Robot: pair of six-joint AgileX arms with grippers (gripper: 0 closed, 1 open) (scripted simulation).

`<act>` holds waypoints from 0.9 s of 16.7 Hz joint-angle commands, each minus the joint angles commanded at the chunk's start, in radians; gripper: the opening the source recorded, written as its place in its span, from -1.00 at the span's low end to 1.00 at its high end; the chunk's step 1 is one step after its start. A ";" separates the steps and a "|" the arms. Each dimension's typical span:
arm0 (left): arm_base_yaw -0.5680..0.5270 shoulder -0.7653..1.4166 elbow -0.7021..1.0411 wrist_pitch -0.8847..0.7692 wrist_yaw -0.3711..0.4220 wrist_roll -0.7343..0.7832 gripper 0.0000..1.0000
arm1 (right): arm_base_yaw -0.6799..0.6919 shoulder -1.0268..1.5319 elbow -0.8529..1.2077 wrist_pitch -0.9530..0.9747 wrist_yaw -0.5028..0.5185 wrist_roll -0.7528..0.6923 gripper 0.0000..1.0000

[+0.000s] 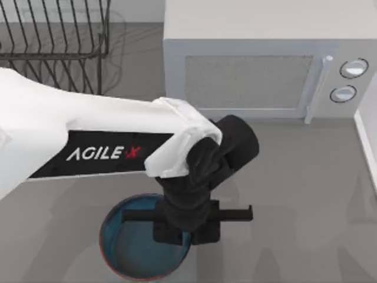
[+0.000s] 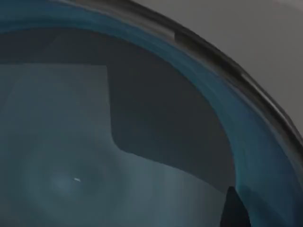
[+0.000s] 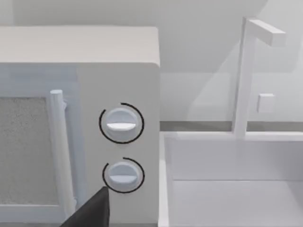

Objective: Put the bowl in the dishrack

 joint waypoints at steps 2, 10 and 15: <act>-0.003 -0.002 0.056 -0.054 0.000 -0.002 -1.00 | 0.000 0.000 0.000 0.000 0.000 0.000 1.00; -0.011 -0.028 0.498 -0.570 -0.001 -0.013 -1.00 | 0.000 0.000 0.000 0.000 0.000 0.000 1.00; -0.007 -0.068 0.693 -0.766 0.000 -0.009 -1.00 | 0.000 0.000 0.000 0.000 0.000 0.000 1.00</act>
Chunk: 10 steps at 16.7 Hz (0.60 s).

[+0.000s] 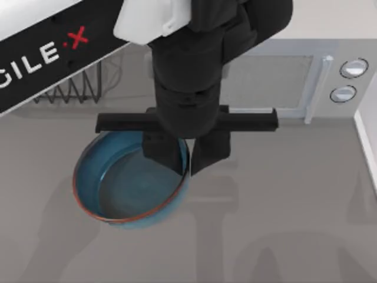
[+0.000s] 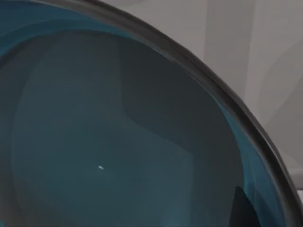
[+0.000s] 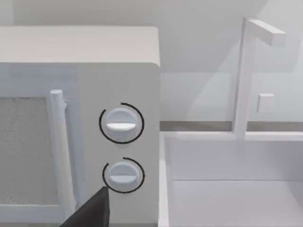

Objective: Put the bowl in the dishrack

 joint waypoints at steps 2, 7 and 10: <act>0.000 -0.003 0.010 -0.009 0.000 0.000 -1.00 | 0.000 0.000 0.000 0.000 0.000 0.000 1.00; 0.010 -0.010 0.001 0.005 0.002 0.010 -1.00 | 0.000 0.000 0.000 0.000 0.000 0.000 1.00; 0.088 -0.083 -0.050 0.093 0.018 0.074 -1.00 | 0.000 0.000 0.000 0.000 0.000 0.000 1.00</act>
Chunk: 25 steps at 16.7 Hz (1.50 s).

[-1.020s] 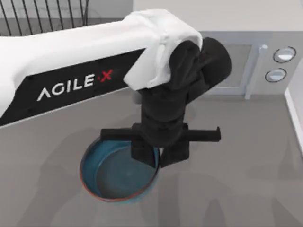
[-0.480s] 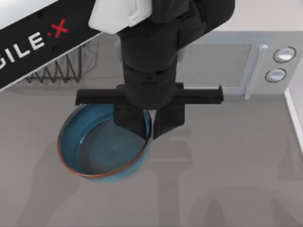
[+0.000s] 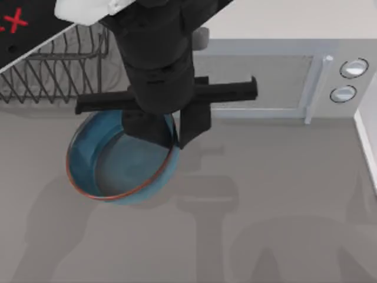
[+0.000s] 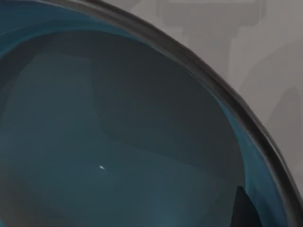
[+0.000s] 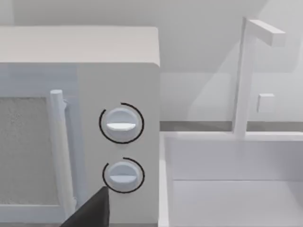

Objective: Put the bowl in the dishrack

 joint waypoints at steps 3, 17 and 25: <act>0.140 -0.124 -0.100 0.175 0.028 0.113 -1.00 | 0.000 0.000 0.000 0.000 0.000 0.000 1.00; 0.951 -0.863 -0.735 1.262 0.179 0.782 -1.00 | 0.000 0.000 0.000 0.000 0.000 0.000 1.00; 0.987 -0.899 -0.760 1.304 0.185 0.812 -1.00 | 0.000 0.000 0.000 0.000 0.000 0.000 1.00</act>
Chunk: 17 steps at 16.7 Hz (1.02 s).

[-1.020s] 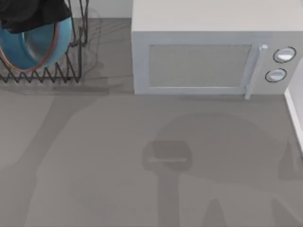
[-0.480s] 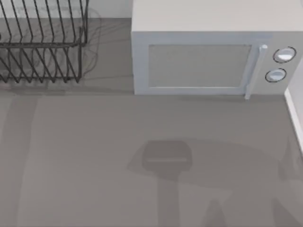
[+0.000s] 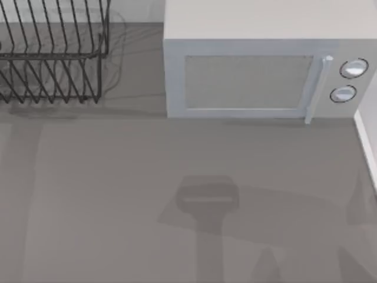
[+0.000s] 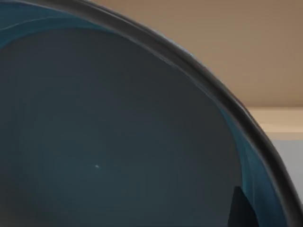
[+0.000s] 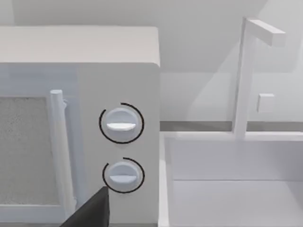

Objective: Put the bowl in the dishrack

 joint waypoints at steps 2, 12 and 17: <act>-0.004 0.033 -0.002 0.034 -0.002 0.000 -1.00 | 0.000 0.000 0.000 0.000 0.000 0.000 1.00; -0.066 0.586 -0.097 0.692 -0.058 0.008 -1.00 | 0.000 0.000 0.000 0.000 0.000 0.000 1.00; -0.102 0.812 -0.174 0.997 -0.090 0.006 -1.00 | 0.000 0.000 0.000 0.000 0.000 0.000 1.00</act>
